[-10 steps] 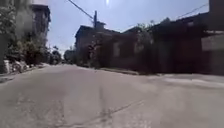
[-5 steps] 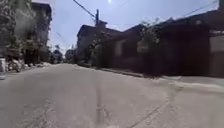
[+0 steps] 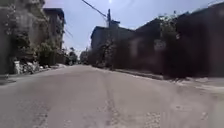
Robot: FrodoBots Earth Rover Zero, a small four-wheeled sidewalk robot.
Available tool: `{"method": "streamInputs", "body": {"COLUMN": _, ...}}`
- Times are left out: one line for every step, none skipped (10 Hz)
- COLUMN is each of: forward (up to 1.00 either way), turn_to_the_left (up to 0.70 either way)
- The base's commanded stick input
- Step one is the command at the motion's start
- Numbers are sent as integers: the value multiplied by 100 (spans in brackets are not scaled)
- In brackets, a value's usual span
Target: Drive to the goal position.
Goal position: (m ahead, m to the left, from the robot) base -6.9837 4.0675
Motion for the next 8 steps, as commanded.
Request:
{"method": "streamInputs", "body": {"forward": 85, "turn_to_the_left": 0}}
{"method": "streamInputs", "body": {"forward": 85, "turn_to_the_left": 0}}
{"method": "streamInputs", "body": {"forward": 85, "turn_to_the_left": 0}}
{"method": "streamInputs", "body": {"forward": 85, "turn_to_the_left": 0}}
{"method": "streamInputs", "body": {"forward": 85, "turn_to_the_left": 0}}
{"method": "streamInputs", "body": {"forward": 85, "turn_to_the_left": 0}}
{"method": "streamInputs", "body": {"forward": 85, "turn_to_the_left": 0}}
{"method": "streamInputs", "body": {"forward": 85, "turn_to_the_left": 0}}
